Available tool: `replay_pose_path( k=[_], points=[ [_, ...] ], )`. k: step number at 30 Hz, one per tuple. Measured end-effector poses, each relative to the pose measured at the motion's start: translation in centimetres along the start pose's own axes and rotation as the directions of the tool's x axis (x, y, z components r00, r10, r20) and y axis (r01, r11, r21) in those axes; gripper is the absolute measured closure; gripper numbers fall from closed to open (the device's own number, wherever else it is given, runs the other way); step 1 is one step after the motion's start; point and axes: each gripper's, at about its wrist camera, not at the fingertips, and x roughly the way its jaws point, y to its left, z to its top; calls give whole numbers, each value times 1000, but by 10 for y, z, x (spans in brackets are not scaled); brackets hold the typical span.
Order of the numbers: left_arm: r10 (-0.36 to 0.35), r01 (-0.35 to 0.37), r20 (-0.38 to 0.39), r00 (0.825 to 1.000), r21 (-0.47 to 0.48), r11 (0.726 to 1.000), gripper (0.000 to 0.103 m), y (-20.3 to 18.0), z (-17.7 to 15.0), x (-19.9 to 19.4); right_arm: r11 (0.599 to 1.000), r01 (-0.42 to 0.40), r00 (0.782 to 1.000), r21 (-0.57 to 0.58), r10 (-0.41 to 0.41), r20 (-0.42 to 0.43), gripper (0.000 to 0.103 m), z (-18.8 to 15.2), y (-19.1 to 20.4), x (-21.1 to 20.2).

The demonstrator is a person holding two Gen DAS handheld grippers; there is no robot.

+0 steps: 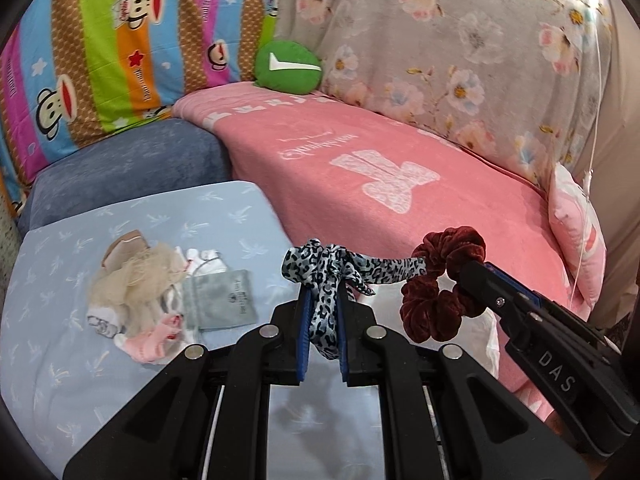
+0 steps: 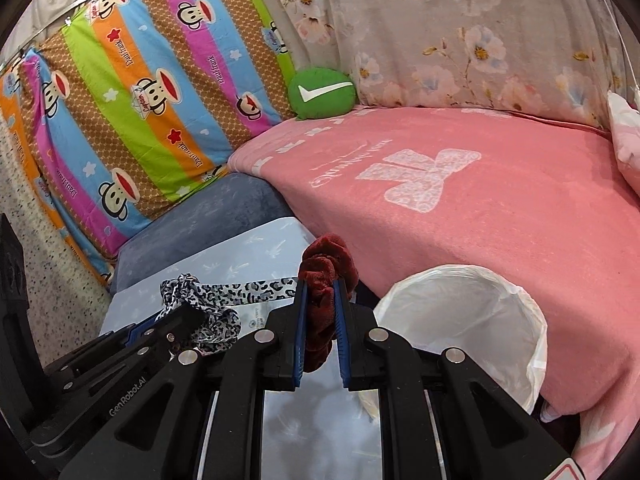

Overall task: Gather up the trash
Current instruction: 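Carry both scrunchies over the white bin and open both tools to drop them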

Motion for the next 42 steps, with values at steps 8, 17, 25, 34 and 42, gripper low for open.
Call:
replay_pose_path(
  k=[8, 17, 25, 34, 42],
  points=[
    [-40, 42, -28, 999, 67, 997, 92, -42, 0, 16, 998, 43, 999, 49, -43, 6, 91, -2, -44, -8],
    [-69, 76, -69, 995, 105, 992, 90, -73, -2, 35, 993, 79, 997, 90, -78, -10, 91, -9, -77, -7],
    [-85, 97, -94, 992, 125, 987, 90, -92, -3, 49, 989, 104, 995, 105, -103, -15, 90, -9, -92, -7],
    [-58, 68, -78, 995, 134, 989, 59, -99, -2, 54, 985, 120, 993, 127, -120, -11, 85, -10, -101, -6],
    [-37, 44, -56, 998, 124, 991, 41, -94, -1, 52, 983, 126, 992, 133, -126, -2, 76, -10, -101, -8]
  ],
)
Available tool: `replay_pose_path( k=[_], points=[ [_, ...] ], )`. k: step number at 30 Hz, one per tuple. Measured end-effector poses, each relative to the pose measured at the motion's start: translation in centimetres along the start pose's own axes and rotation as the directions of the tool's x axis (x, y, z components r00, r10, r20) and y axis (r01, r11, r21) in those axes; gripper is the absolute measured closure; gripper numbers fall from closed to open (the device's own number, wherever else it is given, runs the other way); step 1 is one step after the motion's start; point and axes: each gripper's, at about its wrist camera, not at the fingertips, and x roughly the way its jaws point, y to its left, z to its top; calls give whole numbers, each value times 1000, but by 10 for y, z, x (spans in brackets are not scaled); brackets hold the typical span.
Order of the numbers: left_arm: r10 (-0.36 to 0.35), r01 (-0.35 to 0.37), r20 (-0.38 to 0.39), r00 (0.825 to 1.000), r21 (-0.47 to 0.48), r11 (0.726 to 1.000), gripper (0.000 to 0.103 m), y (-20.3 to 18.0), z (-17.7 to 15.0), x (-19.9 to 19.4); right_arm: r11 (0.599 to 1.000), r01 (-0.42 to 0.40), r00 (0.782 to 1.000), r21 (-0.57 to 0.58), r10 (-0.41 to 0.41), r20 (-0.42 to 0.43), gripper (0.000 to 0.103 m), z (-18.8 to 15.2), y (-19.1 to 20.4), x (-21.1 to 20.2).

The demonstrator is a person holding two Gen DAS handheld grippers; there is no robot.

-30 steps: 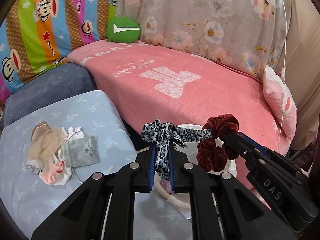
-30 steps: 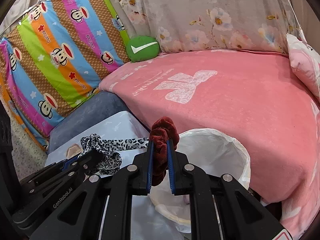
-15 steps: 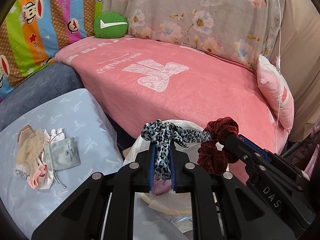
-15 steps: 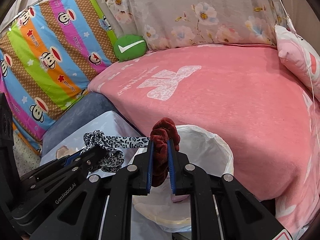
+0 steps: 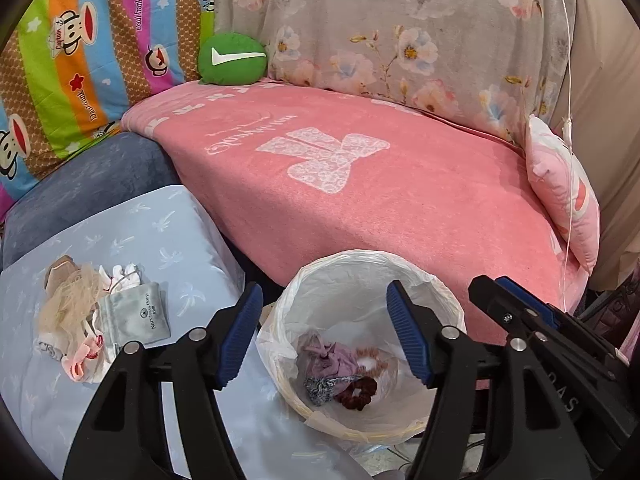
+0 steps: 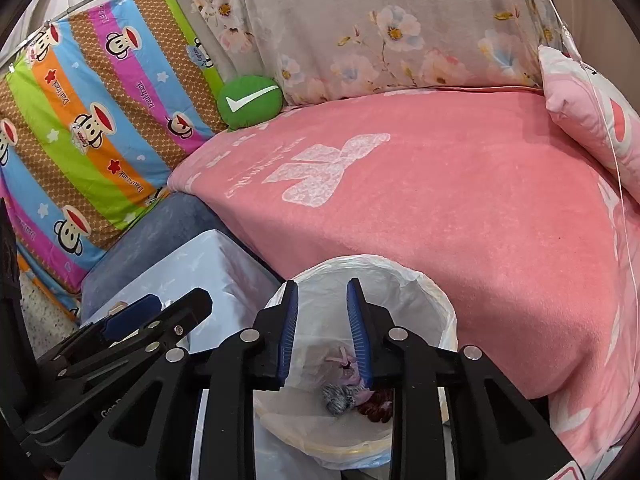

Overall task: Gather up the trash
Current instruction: 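Carry both scrunchies over the white bin and open both tools to drop them, then move both tools back over the remaining items on the table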

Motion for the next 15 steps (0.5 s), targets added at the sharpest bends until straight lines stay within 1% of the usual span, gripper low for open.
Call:
replay_pose_path(
  k=[15],
  points=[
    [13, -13, 2, 1000, -39, 999, 40, 16, -5, -7, 1000, -4, 1000, -23, 3, -15, 74, -7, 8, 2]
  ],
)
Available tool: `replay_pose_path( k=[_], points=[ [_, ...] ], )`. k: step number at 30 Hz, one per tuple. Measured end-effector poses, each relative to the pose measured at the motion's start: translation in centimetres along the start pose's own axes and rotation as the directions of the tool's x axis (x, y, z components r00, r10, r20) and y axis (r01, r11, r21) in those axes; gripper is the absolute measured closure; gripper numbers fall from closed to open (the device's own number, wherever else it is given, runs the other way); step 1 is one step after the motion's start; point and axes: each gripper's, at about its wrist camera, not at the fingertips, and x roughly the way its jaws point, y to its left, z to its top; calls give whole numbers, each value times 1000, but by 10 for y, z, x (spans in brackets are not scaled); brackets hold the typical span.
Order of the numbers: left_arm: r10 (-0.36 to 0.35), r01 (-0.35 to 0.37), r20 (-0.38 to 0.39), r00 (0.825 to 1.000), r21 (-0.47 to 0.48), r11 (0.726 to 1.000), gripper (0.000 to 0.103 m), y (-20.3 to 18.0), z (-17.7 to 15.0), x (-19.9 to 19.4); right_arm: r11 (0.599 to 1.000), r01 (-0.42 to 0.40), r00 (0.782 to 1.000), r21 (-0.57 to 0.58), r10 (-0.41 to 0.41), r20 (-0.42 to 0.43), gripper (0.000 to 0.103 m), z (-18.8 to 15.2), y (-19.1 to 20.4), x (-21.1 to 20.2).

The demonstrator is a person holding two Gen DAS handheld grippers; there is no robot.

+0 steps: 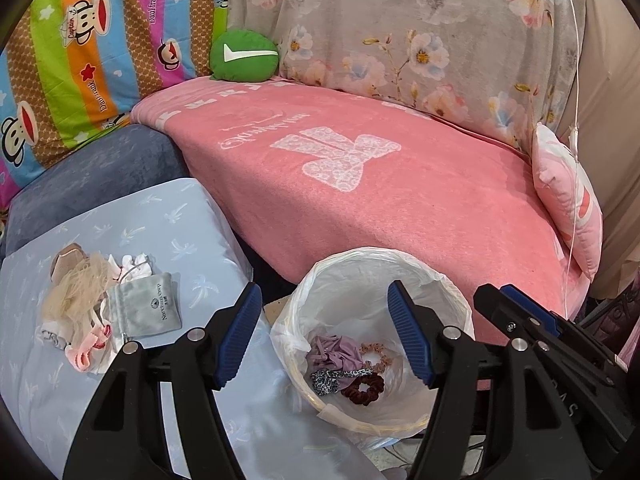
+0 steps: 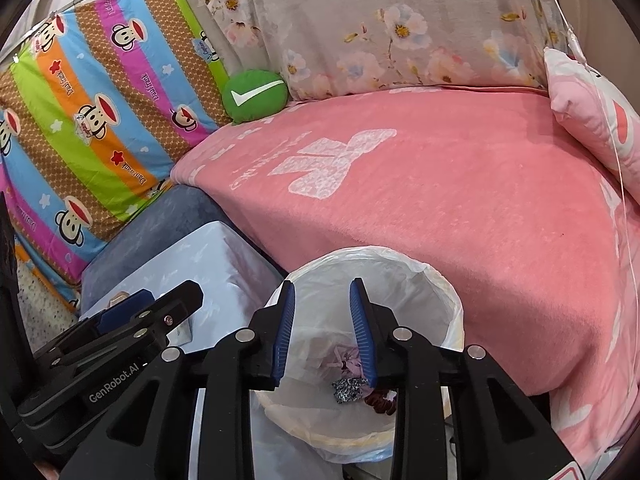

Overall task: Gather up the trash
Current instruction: 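Move both tools back over the remaining items on the table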

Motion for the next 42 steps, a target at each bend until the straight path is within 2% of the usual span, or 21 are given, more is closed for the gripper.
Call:
replay_pose_path(
  k=[9, 18, 25, 29, 42],
  points=[
    [27, -27, -8, 1000, -30, 999, 40, 20, -6, -4, 999, -16, 1000, -33, 15, -18, 72, -6, 16, 5],
    [70, -70, -3, 998, -75, 995, 35, 52, -14, -14, 996, -40, 999, -81, 37, -38, 70, -15, 46, 11],
    [100, -102, -16, 995, -118, 988, 33, 84, -21, -17, 990, -62, 997, -125, 55, -57, 68, -23, 74, 18],
    [132, -133, -20, 991, -134, 982, 25, 104, -25, -19, 986, -75, 995, -149, 66, -70, 66, -28, 93, 23],
    [230, -239, -70, 971, -205, 949, 24, 185, -40, -14, 968, -126, 986, -215, 99, -132, 60, -46, 152, 59]
  ],
)
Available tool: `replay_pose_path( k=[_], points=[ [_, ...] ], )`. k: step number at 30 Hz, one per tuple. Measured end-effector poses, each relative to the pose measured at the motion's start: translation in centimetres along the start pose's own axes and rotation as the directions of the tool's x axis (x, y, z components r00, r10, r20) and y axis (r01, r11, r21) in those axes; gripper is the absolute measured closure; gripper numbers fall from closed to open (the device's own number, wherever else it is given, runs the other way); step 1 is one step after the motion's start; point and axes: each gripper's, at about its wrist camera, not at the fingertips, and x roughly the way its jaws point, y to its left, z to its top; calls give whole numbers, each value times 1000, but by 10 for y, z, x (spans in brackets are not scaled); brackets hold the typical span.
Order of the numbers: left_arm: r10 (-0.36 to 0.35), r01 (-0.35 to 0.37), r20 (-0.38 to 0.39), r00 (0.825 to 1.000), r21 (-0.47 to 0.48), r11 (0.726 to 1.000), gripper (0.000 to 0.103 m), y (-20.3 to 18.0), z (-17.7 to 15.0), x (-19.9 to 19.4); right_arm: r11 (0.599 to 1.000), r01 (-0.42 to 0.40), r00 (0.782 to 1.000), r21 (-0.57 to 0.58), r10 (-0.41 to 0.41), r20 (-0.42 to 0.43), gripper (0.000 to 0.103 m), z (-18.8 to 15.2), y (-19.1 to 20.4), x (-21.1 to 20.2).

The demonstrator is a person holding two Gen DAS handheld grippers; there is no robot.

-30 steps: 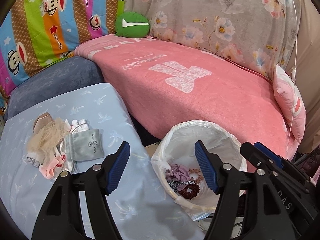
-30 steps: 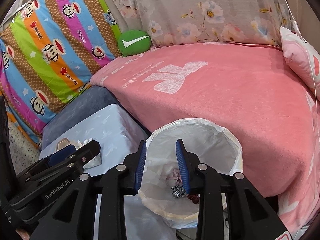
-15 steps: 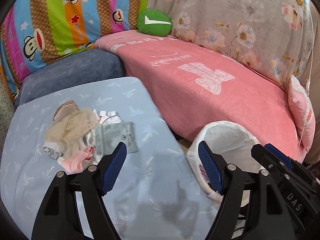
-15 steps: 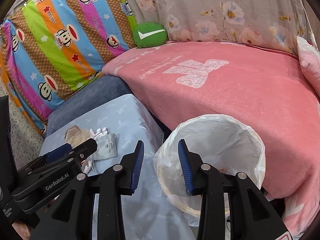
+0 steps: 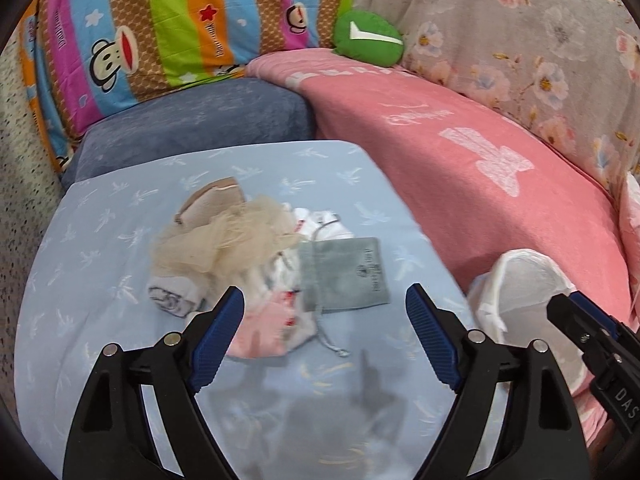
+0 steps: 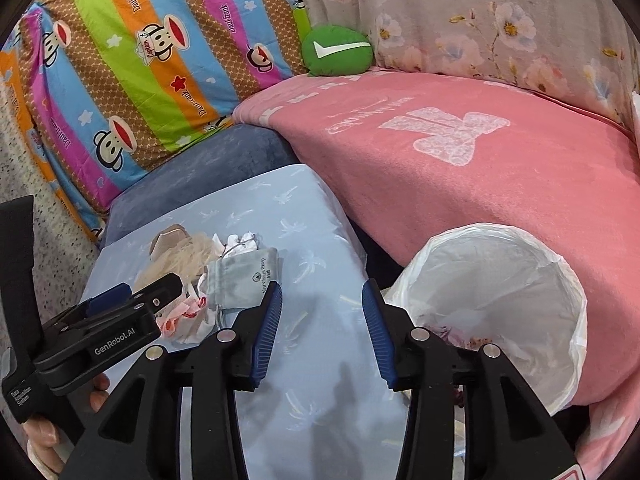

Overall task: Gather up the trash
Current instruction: 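Move both tools back over the remaining items on the table, then grasp the cream tulle with the left tool while the right tool grasps the pink cloth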

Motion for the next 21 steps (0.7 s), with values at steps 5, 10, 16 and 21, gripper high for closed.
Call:
replay_pose_path(
  k=[5, 10, 16, 21],
  points=[
    [41, -42, -22, 999, -38, 998, 24, 33, 2, 16, 1000, -15, 1000, -24, 14, -26, 60, 0, 22, 23],
    [60, -64, -46, 997, -79, 995, 24, 60, 5, 32, 999, -32, 998, -40, 29, -56, 60, 1, 41, 48],
    [64, -70, -62, 996, -96, 993, 24, 76, 11, 50, 997, -54, 995, -60, 49, -82, 60, 4, 64, 77],
    [60, -67, -82, 995, -95, 993, 25, 81, 17, 68, 995, -66, 993, -79, 58, -98, 60, 7, 80, 96]
  ],
)
